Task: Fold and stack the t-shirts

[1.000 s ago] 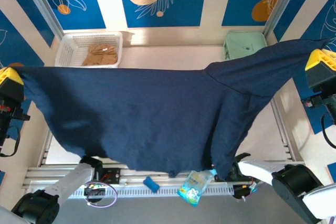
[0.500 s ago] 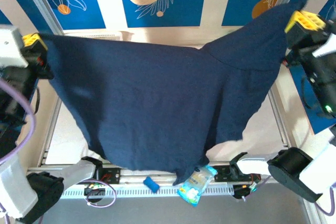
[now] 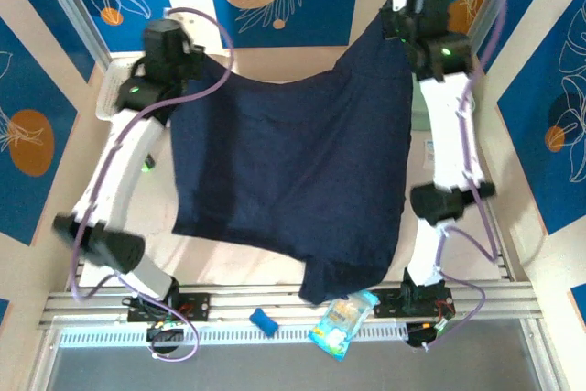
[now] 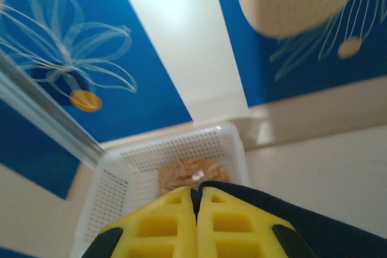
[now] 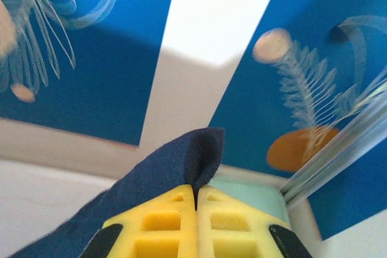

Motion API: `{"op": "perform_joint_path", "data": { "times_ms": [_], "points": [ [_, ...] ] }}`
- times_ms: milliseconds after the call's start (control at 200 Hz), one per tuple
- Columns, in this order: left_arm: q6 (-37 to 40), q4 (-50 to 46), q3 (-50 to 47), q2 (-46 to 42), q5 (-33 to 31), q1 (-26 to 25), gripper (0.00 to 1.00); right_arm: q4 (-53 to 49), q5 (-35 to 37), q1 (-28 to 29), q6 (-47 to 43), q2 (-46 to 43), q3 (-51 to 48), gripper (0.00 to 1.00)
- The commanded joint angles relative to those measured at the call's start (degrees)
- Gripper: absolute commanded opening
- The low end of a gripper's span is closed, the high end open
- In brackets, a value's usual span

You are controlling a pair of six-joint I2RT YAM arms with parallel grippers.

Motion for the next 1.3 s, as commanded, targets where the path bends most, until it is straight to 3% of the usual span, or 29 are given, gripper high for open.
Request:
{"op": "perform_joint_path", "data": {
  "times_ms": [0,160,285,425,770,1291],
  "points": [
    [1.06,9.77,-0.13,8.01,-0.45,0.83,0.0,-1.37,-1.27,-2.1,1.54,11.51,7.83,0.0],
    [0.31,12.52,6.08,23.47,-0.53,1.88,0.0,4.98,-1.27,-3.77,0.75,24.84,8.8,0.0],
    [-1.1,13.13,11.87,32.27,-1.76,3.63,0.0,10.95,-1.58,-4.35,1.79,30.09,6.75,0.0],
    [-2.16,14.47,15.46,38.08,1.16,5.58,0.0,14.99,0.37,-5.19,2.92,33.38,6.91,0.0],
    [-1.95,15.59,21.55,45.04,9.22,6.93,0.0,15.82,0.49,-8.88,8.68,32.75,6.51,0.0],
    [-0.23,18.32,31.02,54.07,14.76,7.16,0.0,16.0,4.59,-9.72,6.52,32.88,6.47,0.0]
  ]
}}
